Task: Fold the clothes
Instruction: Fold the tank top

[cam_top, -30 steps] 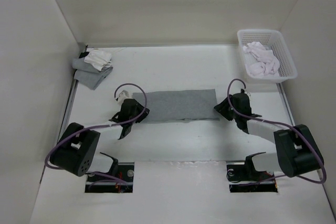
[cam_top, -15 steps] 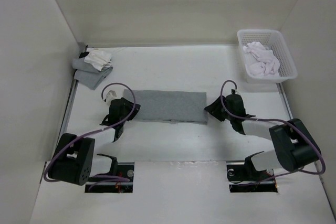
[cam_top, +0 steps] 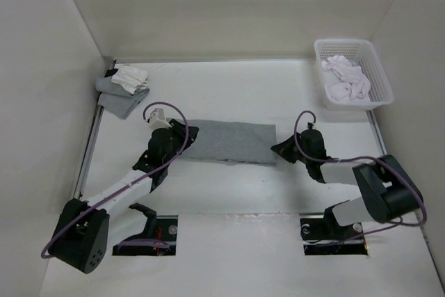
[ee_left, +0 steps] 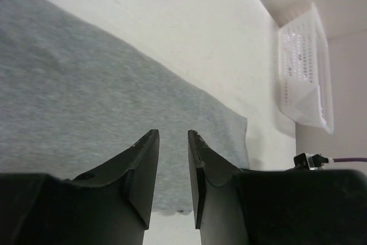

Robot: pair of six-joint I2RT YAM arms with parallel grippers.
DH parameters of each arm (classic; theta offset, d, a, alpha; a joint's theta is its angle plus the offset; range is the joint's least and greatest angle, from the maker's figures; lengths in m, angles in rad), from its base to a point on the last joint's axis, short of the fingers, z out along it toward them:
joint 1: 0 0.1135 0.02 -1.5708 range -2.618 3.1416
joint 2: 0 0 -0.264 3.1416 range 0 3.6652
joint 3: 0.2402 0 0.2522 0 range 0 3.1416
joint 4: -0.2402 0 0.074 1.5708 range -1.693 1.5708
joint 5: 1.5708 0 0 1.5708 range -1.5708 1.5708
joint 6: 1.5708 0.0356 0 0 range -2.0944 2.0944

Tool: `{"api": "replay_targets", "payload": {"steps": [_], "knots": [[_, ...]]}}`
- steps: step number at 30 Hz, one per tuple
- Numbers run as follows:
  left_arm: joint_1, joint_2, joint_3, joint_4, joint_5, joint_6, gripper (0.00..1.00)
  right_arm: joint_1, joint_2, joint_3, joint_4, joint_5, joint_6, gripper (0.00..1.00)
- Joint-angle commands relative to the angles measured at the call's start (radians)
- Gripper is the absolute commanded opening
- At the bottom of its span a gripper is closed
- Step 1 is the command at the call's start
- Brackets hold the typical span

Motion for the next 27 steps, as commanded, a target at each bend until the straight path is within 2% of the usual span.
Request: {"api": "replay_targets", "payload": {"steps": [1, 7, 9, 11, 16, 22, 25, 27], "knots": [[-0.066, -0.02, 0.058, 0.0, -0.05, 0.053, 0.27, -0.024, -0.184, -0.045, -0.015, 0.081, -0.001, 0.0], [-0.167, 0.024, 0.092, 0.021, -0.061, 0.048, 0.29, -0.025, -0.548, 0.04, -0.427, 0.238, -0.146, 0.0], [-0.187, 0.032, 0.105, 0.024, -0.061, 0.05, 0.29, 0.0, -0.617, 0.126, -0.544, 0.293, -0.206, 0.01], [-0.203, 0.034, 0.115, 0.029, -0.061, 0.05, 0.29, 0.056, -0.617, 0.23, -0.63, 0.334, -0.271, 0.01], [-0.198, -0.008, 0.113, 0.017, -0.058, 0.053, 0.3, 0.27, -0.45, 0.462, -0.721, 0.445, -0.358, 0.02], [-0.14, -0.104, 0.093, -0.035, -0.045, 0.055, 0.3, 0.486, -0.099, 0.747, -0.775, 0.506, -0.374, 0.04], [-0.093, -0.161, 0.076, -0.067, -0.024, 0.05, 0.32, 0.552, 0.086, 0.882, -0.796, 0.509, -0.365, 0.1], [-0.06, -0.196, 0.064, -0.086, -0.009, 0.051, 0.33, 0.59, 0.203, 0.962, -0.796, 0.505, -0.351, 0.2]]}}
